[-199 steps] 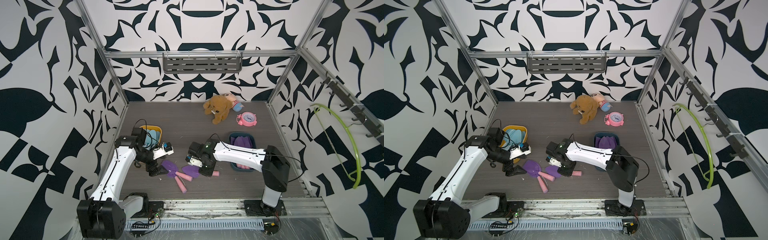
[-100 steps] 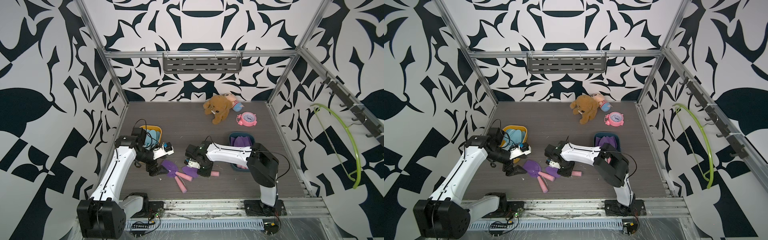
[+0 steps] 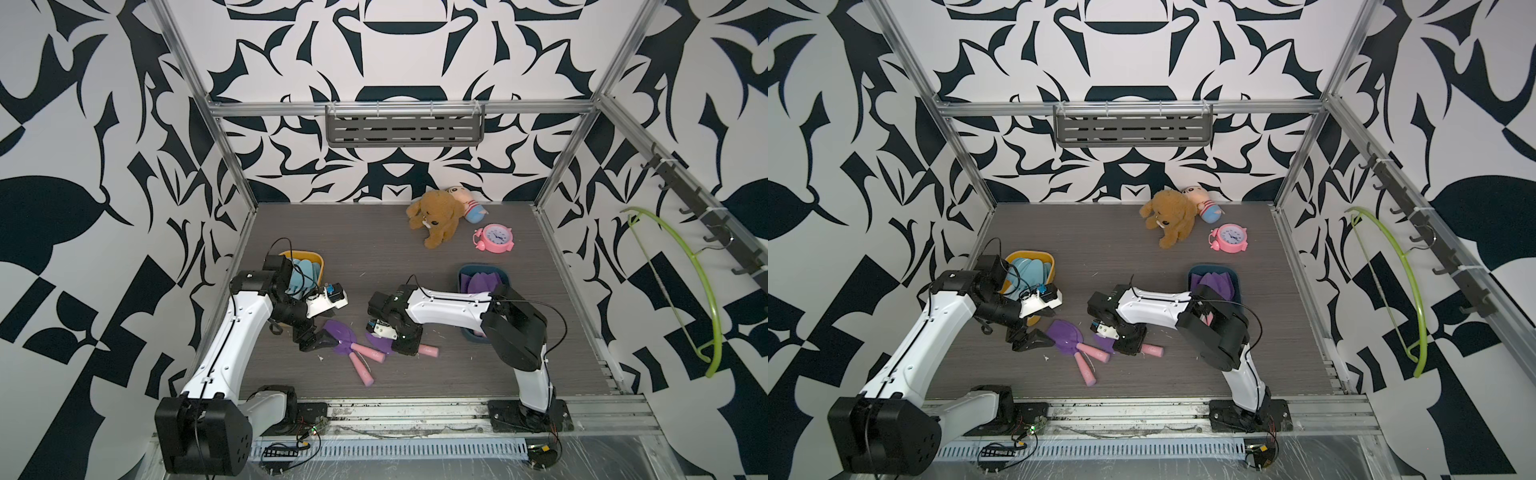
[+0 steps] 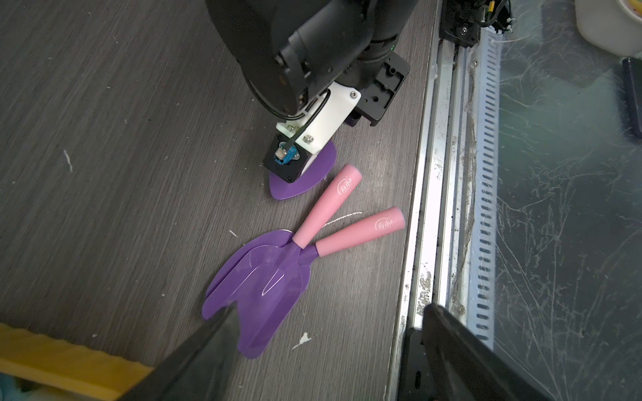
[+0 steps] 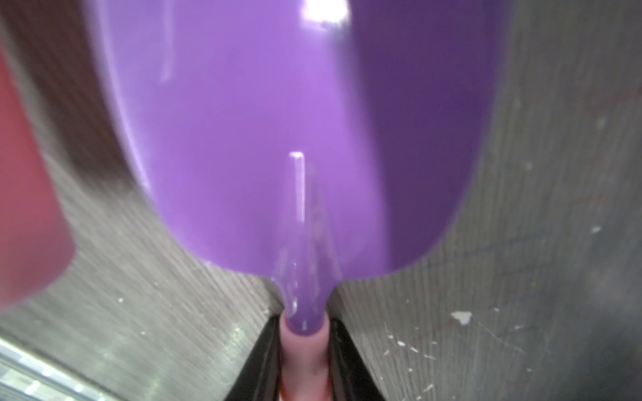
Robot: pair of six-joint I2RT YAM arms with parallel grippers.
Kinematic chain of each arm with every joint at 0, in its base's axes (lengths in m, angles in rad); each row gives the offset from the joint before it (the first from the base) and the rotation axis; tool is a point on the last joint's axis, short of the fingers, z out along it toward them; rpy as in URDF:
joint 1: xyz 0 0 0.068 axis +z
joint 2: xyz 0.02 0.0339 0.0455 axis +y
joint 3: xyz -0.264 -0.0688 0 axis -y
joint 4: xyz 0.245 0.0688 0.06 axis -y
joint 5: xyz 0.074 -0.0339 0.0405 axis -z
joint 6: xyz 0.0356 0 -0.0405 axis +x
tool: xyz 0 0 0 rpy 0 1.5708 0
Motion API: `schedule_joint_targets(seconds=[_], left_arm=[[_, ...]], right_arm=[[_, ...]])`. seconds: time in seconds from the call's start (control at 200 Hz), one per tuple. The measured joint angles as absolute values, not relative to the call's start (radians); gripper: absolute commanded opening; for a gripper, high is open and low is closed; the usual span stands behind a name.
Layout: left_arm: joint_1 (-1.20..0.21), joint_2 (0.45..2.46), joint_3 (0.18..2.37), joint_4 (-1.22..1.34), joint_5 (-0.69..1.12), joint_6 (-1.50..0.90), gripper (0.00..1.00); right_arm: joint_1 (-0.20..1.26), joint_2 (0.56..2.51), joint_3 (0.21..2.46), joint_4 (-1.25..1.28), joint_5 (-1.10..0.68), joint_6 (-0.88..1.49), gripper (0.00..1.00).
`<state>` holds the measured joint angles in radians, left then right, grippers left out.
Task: Sort the small shovels by color and place them into the storage box
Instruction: Pick up the shovel from the center of the board, then place the shovel in the storage box.
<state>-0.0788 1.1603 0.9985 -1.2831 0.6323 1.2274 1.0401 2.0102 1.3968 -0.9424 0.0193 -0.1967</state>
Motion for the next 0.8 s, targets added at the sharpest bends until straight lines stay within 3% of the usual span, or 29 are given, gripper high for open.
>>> schedule_joint_targets(seconds=[0.125,0.295,0.47,0.805], left_arm=[[-0.079,1.172,0.999,-1.279,0.653,1.222,0.89],[-0.079,1.197,1.007,-1.276,0.716,1.202,0.89],[-0.097,1.264,1.134,-1.282,0.843,1.17,0.9],[-0.345,1.497,1.456,-1.087,0.806,0.81,0.89]], right_arm=[[1.039,2.001,1.391,-0.937,0.027,-0.198,0.08],[1.006,1.921,1.364,-0.922,0.023,-0.167,0.07],[0.877,1.765,1.37,-0.923,-0.023,-0.078,0.07],[0.591,1.565,1.351,-0.953,-0.086,0.107,0.07]])
